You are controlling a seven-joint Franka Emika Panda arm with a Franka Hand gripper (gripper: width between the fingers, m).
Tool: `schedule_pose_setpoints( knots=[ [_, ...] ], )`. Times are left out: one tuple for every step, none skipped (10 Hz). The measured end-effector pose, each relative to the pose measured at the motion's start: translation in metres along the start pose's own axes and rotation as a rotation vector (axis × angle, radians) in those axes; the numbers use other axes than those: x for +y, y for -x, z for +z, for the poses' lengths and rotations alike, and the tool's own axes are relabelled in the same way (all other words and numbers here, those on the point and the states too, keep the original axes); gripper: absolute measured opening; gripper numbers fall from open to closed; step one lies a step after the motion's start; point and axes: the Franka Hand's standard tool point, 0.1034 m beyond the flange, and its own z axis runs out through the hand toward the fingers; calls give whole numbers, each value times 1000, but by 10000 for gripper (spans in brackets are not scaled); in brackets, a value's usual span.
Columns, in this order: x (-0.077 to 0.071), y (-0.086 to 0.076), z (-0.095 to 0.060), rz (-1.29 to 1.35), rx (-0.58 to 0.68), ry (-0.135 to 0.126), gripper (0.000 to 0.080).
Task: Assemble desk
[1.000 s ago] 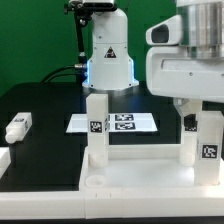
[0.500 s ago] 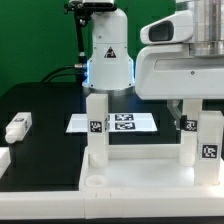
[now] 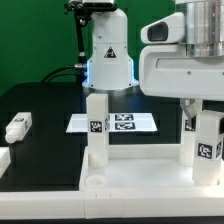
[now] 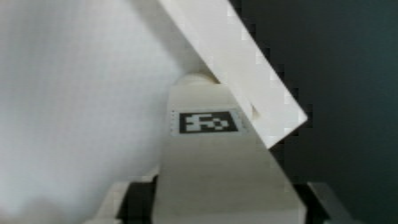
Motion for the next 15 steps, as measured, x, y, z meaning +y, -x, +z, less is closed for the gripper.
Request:
schedule_pose_setpoints(
  knots=[
    [2,-1,0,162,-23,-13,285],
    [0,-1,-1,323,-50,3,285],
    [0,-5,-2,429,-83,9,286],
    [4,-7,0,514,-98,7,286],
    [2,-5,0,577,-97,10,287],
    [2,-5,0,603,-97,11,287],
    [1,-5,0,676,-97,12,287],
    [1,-5,0,754,-95,10,287],
    [-2,-3,1,956,-86,-5,287],
    [-4,-3,1,1050,-76,-19,287],
    [-5,-5,1,1122,-66,-32,287],
    [-4,-7,0,1136,-58,-40,287],
    [-4,-6,1,1127,-59,-38,287],
    [-4,-6,1,1124,-58,-38,388],
    [-4,-6,1,1122,-58,-38,523]
  ],
)
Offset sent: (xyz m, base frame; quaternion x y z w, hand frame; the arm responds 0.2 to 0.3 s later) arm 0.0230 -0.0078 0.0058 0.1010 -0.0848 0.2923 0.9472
